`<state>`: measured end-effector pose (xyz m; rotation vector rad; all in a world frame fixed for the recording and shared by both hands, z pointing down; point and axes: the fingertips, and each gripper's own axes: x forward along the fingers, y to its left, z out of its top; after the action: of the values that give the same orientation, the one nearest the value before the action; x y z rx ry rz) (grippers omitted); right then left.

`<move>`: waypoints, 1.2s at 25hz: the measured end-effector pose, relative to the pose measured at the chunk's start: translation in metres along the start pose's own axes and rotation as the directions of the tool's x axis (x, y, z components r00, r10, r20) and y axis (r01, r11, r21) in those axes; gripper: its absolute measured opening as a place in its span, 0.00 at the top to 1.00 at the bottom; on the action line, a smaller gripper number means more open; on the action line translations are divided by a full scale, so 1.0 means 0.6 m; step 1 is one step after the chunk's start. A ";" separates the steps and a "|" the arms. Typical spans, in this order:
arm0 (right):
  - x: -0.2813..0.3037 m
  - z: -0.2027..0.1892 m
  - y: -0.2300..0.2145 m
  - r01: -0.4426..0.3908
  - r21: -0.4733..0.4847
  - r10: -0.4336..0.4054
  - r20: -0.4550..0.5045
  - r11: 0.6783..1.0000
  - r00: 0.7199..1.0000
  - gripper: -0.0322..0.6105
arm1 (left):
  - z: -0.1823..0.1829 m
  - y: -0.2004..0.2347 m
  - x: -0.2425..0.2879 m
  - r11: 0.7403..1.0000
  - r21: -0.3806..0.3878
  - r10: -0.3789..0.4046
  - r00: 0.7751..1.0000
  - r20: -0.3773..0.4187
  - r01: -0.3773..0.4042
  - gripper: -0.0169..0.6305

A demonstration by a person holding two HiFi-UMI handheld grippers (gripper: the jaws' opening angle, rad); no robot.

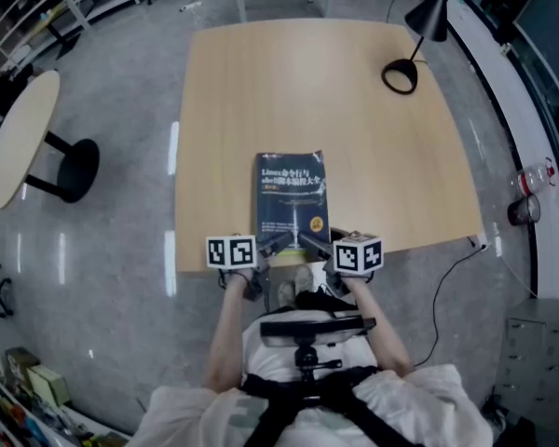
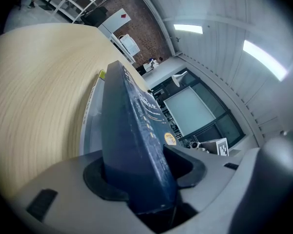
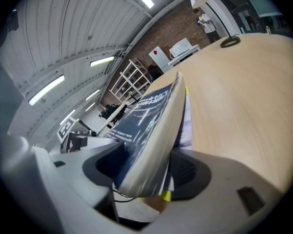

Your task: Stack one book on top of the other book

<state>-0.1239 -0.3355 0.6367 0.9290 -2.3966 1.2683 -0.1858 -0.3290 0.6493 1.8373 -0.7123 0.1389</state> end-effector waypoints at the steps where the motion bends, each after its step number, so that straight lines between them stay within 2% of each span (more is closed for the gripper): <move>1: 0.000 0.000 -0.002 0.015 -0.006 -0.015 -0.002 1.000 1.000 0.51 | 0.000 0.001 0.000 1.000 0.002 0.003 1.000 0.000 -0.003 0.63; 5: 0.000 -0.003 -0.009 0.055 -0.004 -0.055 -0.018 0.998 0.998 0.48 | -0.001 0.002 0.000 1.000 0.012 0.019 1.000 -0.001 -0.019 0.63; 6: -0.004 0.001 -0.015 0.096 -0.041 -0.096 -0.010 0.995 0.995 0.48 | -0.001 0.002 0.001 0.999 0.018 0.028 1.000 -0.003 -0.028 0.63; 7: -0.009 0.009 -0.023 0.163 -0.118 -0.163 0.008 0.980 0.987 0.43 | -0.001 0.003 0.001 0.999 0.028 0.039 0.999 -0.006 -0.039 0.63; 9: -0.017 0.027 -0.036 0.273 -0.297 -0.271 0.051 0.915 0.961 0.37 | -0.001 0.008 0.001 0.997 0.042 0.060 0.998 -0.012 -0.060 0.63; 10: -0.017 0.036 -0.036 0.282 -0.336 -0.278 0.060 0.899 0.959 0.37 | 0.000 0.010 0.001 0.997 0.042 0.064 0.998 -0.013 -0.064 0.63; 11: -0.018 0.046 -0.034 0.277 -0.338 -0.270 0.070 0.899 0.960 0.37 | 0.000 0.011 0.001 0.997 0.040 0.066 0.998 -0.011 -0.065 0.63; 14: -0.026 0.081 -0.027 0.266 -0.304 -0.243 0.113 0.915 0.963 0.37 | 0.000 0.010 0.006 0.997 0.042 0.067 0.998 -0.009 -0.067 0.63; 17: -0.032 0.100 0.002 0.220 -0.299 -0.191 0.124 0.929 0.974 0.37 | -0.001 0.011 0.006 0.997 0.039 0.073 0.997 -0.007 -0.073 0.63; 18: -0.035 0.104 0.014 0.198 -0.285 -0.165 0.135 0.938 0.977 0.43 | -0.001 0.010 0.006 0.996 0.039 0.075 0.997 -0.005 -0.075 0.63; 19: -0.039 0.108 0.025 0.177 -0.262 -0.140 0.152 0.949 0.978 0.57 | -0.001 0.010 0.005 0.996 0.041 0.076 0.997 -0.003 -0.076 0.63; 20: -0.040 0.108 0.033 0.163 -0.237 -0.126 0.164 0.958 0.978 0.62 | -0.001 0.009 0.005 0.996 0.043 0.075 0.997 -0.003 -0.075 0.63; 21: -0.039 0.102 0.034 0.162 -0.221 -0.128 0.161 0.962 0.979 0.72 | 0.000 0.009 0.005 0.996 0.044 0.074 0.997 -0.003 -0.074 0.63; 24: -0.019 0.058 0.008 0.228 -0.250 -0.218 0.068 0.941 0.974 0.85 | 0.000 0.010 0.006 0.996 0.041 0.074 0.997 -0.004 -0.074 0.63; 25: -0.014 0.043 -0.002 0.247 -0.266 -0.245 0.042 0.932 0.969 0.93 | -0.001 0.009 0.006 0.996 0.040 0.075 0.997 -0.004 -0.075 0.63; 30: -0.007 0.031 -0.005 0.254 -0.287 -0.253 0.041 0.924 0.967 0.95 | 0.001 0.013 0.002 0.993 0.040 0.107 0.994 0.011 -0.107 0.63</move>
<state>-0.1176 -0.3499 0.6260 1.1027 -2.2898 0.7958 -0.1888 -0.3317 0.6559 1.8396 -0.8201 0.2164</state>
